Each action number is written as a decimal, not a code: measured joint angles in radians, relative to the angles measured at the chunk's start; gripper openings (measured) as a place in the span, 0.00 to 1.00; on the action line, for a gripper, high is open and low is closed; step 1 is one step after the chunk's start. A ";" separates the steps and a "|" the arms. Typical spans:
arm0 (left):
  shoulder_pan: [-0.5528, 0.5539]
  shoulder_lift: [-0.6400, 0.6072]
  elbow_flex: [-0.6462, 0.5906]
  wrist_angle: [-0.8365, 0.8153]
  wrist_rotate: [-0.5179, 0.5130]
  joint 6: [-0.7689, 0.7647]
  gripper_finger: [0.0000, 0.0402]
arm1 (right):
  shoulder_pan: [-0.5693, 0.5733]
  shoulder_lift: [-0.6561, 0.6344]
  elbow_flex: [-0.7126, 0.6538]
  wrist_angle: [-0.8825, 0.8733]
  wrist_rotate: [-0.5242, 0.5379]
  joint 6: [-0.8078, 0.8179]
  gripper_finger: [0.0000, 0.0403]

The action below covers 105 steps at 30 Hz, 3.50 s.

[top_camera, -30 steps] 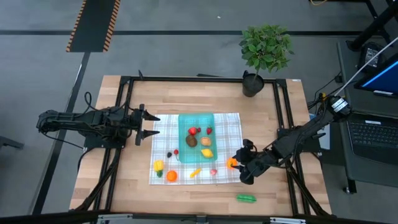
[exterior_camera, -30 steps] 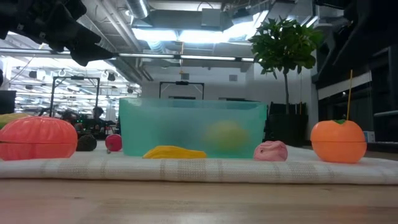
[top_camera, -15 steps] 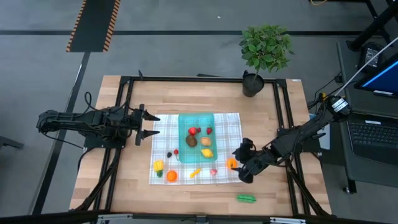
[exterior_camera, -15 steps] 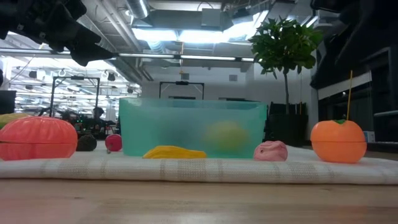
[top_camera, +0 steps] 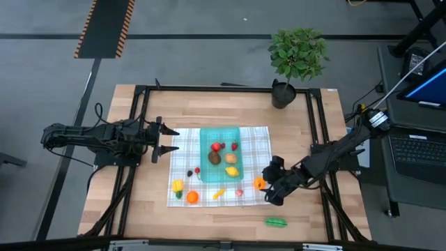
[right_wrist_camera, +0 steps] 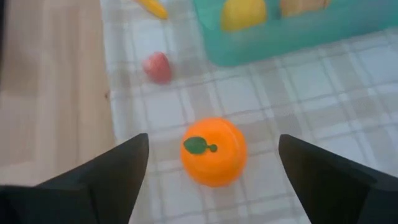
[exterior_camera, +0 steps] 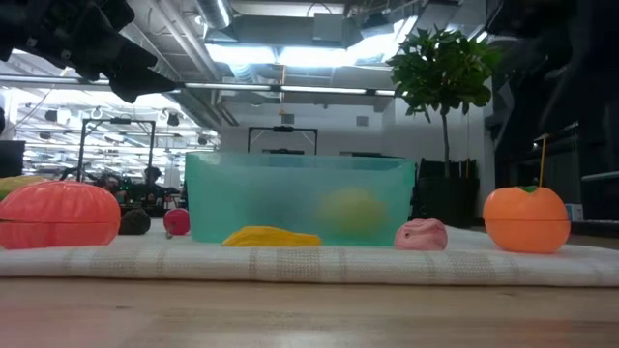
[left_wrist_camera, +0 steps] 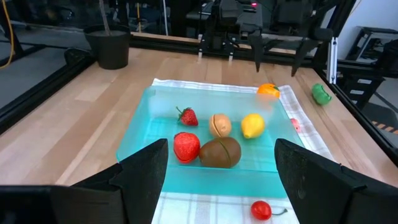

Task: Pick and placing Produce into tupperware
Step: Put the orange into the blue bin

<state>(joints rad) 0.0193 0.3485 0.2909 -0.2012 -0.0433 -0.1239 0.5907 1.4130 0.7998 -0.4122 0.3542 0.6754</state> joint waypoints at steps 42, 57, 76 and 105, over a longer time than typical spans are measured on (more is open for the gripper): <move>0.000 0.000 0.000 0.000 0.000 0.000 0.71 | -0.045 0.237 0.000 0.101 -0.074 0.002 0.88; 0.000 0.000 0.000 0.000 0.000 0.000 0.71 | -0.045 0.237 0.000 0.109 -0.086 0.005 0.70; 0.000 0.000 0.000 0.000 0.000 0.002 0.71 | -0.045 0.237 0.000 0.133 -0.086 0.005 0.68; 0.000 0.000 0.000 0.000 0.000 0.002 0.71 | -0.136 0.083 0.000 0.056 -0.084 -0.026 0.62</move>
<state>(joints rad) 0.0189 0.3486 0.2909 -0.2016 -0.0433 -0.1215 0.4551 1.4961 0.7998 -0.3564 0.2703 0.6492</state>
